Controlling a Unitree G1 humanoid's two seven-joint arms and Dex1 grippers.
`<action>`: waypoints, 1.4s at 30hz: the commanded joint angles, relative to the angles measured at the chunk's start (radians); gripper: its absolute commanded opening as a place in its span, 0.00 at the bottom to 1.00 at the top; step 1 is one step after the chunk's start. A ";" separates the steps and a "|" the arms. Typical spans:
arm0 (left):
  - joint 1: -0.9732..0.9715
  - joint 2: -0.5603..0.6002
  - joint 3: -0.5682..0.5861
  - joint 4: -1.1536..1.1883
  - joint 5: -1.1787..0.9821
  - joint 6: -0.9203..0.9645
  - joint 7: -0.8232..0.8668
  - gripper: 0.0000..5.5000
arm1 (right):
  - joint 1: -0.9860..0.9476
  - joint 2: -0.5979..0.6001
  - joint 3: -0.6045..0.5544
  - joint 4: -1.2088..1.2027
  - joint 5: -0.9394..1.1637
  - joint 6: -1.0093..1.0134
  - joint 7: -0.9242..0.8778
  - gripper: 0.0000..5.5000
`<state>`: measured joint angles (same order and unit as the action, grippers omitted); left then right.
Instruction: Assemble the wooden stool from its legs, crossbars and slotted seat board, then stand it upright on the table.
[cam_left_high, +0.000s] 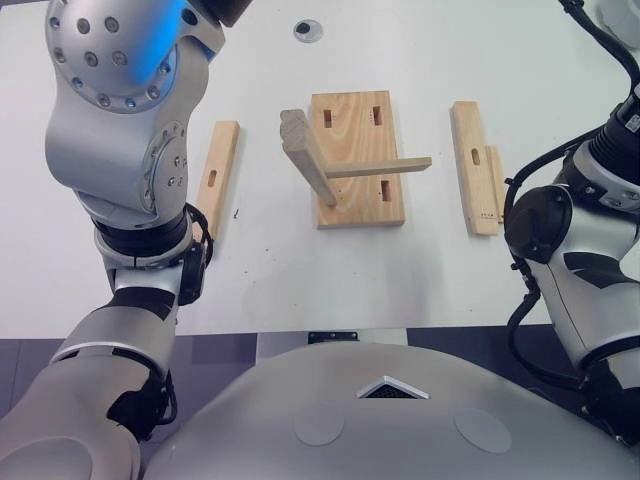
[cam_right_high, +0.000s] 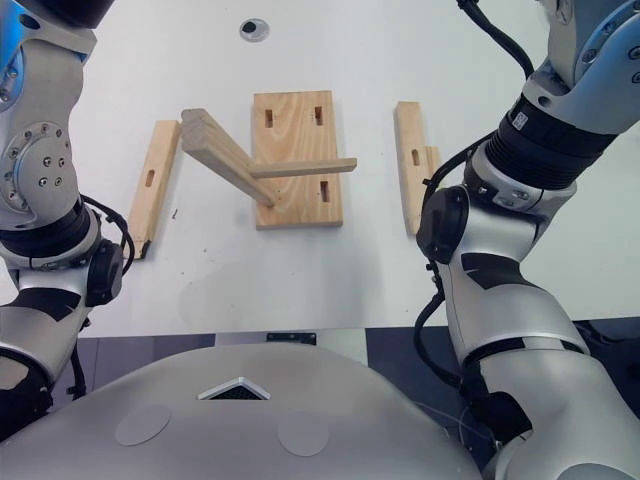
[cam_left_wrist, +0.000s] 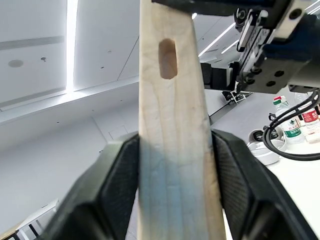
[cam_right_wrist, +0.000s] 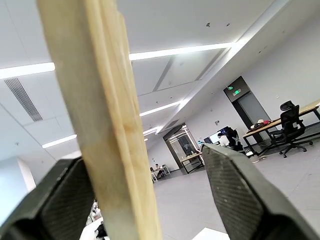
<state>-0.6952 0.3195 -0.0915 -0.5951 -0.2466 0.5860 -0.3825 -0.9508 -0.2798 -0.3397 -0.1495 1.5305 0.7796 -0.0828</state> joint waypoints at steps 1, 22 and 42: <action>0.020 0.011 -0.006 -0.018 -0.002 0.001 -0.008 0.39 | -0.052 -0.013 -0.025 0.013 0.040 -0.030 -0.042 0.65; 0.053 0.039 -0.064 0.015 0.090 -0.071 -0.010 0.39 | 0.010 -0.052 0.039 -0.061 0.146 -0.026 -0.239 0.20; 0.311 0.203 0.227 0.194 -0.002 -0.015 -0.097 0.83 | 1.076 -0.033 0.116 -0.590 -0.640 -0.271 -0.130 0.19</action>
<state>-0.4349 0.4952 0.1252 -0.4331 -0.2516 0.5925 -0.4448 0.0165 -0.3544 -0.2298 -0.7665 0.9387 0.5701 -0.2814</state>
